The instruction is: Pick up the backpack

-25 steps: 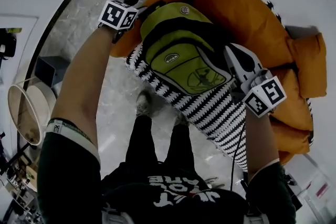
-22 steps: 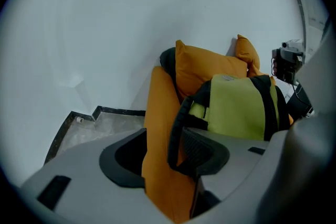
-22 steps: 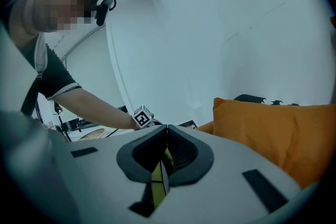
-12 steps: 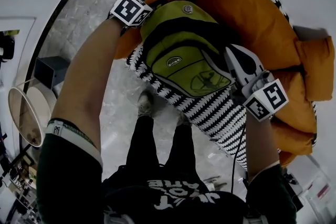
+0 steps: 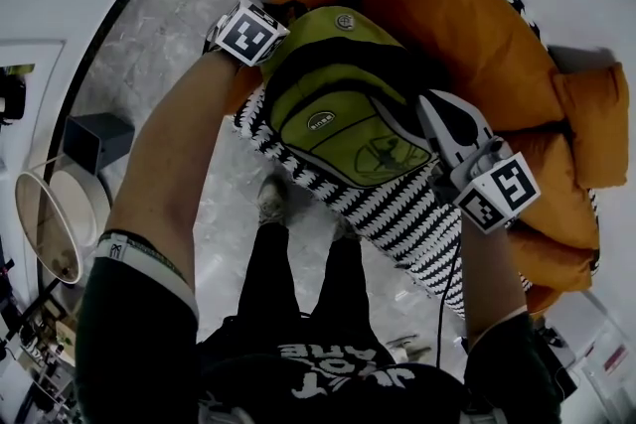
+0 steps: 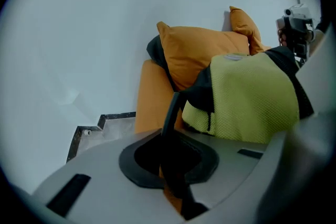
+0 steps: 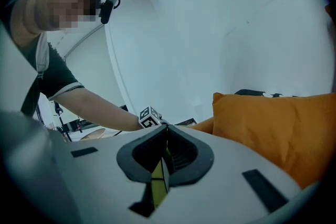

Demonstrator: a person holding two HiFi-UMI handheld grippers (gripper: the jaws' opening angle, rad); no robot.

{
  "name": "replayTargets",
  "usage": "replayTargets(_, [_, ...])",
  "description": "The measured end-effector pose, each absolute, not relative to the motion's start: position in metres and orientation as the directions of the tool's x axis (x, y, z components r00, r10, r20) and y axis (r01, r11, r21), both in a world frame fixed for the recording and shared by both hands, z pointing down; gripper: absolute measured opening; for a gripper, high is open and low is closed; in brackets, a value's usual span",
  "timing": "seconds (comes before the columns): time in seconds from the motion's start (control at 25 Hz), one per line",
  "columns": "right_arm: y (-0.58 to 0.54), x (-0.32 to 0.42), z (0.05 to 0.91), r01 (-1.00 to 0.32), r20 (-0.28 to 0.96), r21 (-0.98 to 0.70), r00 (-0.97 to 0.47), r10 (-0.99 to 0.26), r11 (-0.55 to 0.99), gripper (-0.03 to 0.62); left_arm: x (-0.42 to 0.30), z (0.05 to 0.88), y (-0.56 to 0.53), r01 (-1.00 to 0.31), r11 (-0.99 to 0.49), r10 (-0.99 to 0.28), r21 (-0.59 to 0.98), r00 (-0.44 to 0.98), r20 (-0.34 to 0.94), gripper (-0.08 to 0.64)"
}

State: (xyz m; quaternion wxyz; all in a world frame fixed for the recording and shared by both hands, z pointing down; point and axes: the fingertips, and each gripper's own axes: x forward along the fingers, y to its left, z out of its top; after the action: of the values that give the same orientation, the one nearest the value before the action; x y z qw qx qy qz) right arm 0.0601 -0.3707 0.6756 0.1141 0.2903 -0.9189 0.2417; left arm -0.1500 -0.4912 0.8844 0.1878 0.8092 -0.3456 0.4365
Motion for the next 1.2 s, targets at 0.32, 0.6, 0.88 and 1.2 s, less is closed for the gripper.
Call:
replayTargets(0.32, [-0.363, 0.068, 0.65, -0.616, 0.341, -0.353, -0.786, -0.517, 0.704, 0.031, -0.148, 0.828, -0.48, -0.732, -0.672, -0.55, -0.117, 0.386, 0.741, 0.021])
replayTargets(0.6, [-0.358, 0.08, 0.608, -0.646, 0.313, -0.32, -0.763, -0.566, 0.693, 0.031, -0.121, 0.75, -0.467, -0.754, -0.641, -0.657, -0.145, 0.441, 0.612, 0.02])
replayTargets(0.88, [-0.338, 0.101, 0.55, -0.67, 0.281, -0.272, -0.742, -0.609, 0.69, 0.031, -0.071, 0.662, -0.434, -0.775, -0.628, -0.708, -0.071, 0.53, 0.467, 0.014])
replayTargets(1.2, [-0.309, 0.156, 0.478, -0.732, 0.229, -0.238, -0.682, -0.695, 0.639, 0.031, 0.003, 0.579, -0.386, -0.725, -0.685, -0.689, -0.076, 0.609, 0.392, 0.009])
